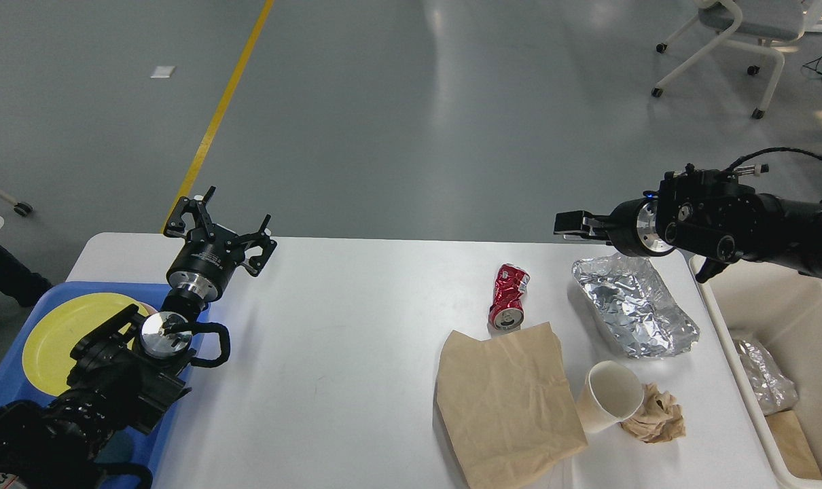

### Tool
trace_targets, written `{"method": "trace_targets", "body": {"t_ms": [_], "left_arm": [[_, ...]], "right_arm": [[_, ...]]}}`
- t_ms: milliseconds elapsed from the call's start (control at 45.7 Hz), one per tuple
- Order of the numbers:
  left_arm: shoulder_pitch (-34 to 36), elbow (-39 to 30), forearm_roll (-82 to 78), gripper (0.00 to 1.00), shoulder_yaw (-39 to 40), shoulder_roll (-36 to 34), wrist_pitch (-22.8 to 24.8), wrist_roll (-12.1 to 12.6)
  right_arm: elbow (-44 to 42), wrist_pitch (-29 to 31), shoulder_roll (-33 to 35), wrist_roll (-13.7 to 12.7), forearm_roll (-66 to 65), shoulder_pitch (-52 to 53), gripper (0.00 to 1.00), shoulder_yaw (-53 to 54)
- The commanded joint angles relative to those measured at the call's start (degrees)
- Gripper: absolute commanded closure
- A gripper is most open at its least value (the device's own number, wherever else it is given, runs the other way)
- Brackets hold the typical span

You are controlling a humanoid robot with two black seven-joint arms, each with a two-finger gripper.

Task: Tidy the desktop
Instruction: 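Move the right gripper from the bin toward the brown paper sheet, then lower the right gripper onto the brown paper sheet and grasp it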

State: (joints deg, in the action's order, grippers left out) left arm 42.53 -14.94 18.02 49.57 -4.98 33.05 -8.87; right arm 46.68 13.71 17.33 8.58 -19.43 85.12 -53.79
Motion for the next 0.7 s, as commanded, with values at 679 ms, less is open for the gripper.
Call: {"method": "trace_targets", "body": {"t_ms": [679], "left_arm": [[0.0,0.0,0.0,0.04,0.0,-0.03,-0.01,0.0]], "right_arm": [[13.0,30.33,-11.26,-0.05,0.62,18.69,0.0,-13.18]]}}
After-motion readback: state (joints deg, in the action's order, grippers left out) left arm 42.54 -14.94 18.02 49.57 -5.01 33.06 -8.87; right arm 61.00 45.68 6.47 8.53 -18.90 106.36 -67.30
